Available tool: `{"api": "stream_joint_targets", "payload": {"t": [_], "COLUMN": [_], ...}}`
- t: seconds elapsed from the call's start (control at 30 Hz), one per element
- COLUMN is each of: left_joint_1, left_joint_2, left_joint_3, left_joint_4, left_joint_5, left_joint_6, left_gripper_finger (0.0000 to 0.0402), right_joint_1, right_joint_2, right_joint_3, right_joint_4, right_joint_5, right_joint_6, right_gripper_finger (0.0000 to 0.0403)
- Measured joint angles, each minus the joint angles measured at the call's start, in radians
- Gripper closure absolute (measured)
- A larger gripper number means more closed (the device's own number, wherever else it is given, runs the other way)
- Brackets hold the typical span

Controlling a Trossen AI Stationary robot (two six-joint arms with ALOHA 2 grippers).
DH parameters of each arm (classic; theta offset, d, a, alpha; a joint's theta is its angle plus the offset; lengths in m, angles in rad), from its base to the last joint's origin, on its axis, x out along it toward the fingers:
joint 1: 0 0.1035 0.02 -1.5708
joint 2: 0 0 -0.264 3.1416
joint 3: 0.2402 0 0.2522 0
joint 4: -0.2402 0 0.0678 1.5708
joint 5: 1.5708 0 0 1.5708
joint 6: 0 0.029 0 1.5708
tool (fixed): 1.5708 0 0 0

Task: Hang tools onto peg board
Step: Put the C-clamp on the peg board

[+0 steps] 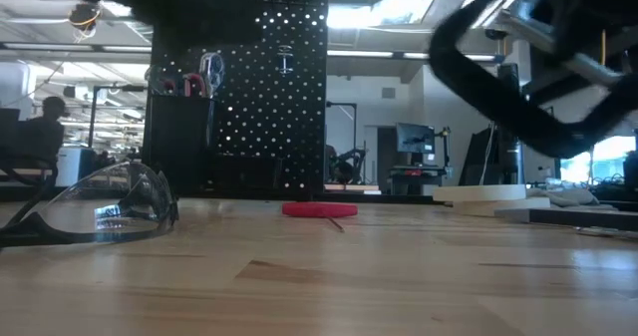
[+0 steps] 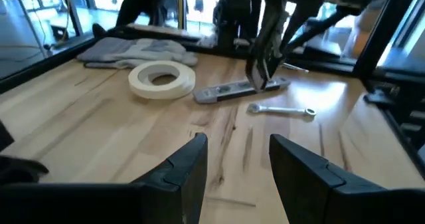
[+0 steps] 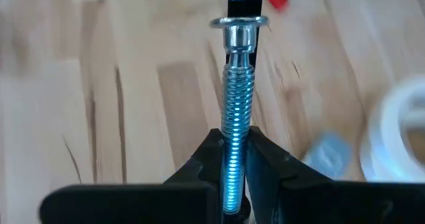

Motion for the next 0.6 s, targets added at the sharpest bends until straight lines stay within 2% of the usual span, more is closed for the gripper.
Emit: {"api": "stream_joint_targets", "payload": {"t": [0.13, 0.27, 0.43, 0.6], "left_joint_1": [0.055, 0.114, 0.165, 0.184], "left_joint_2": [0.0, 0.0, 0.01, 0.087], "left_joint_3": [0.142, 0.239, 0.28, 0.307], "left_joint_4": [-0.184, -0.282, -0.291, -0.256], "left_joint_5": [0.088, 0.213, 0.324, 0.413], "left_joint_6": [0.04, 0.072, 0.086, 0.107], "left_gripper_finger": [0.0251, 0.0251, 0.0251, 0.0251], "right_joint_1": [-0.039, -0.066, -0.088, -0.122], "right_joint_2": [0.044, 0.082, 0.112, 0.135], "right_joint_3": [0.0, 0.0, 0.0, 0.0], "right_joint_4": [0.136, 0.201, 0.3, 0.393], "right_joint_5": [-0.016, -0.019, -0.021, -0.051], "right_joint_6": [-0.168, -0.26, -0.333, -0.397], "right_gripper_finger": [0.0363, 0.0363, 0.0363, 0.0363]}}
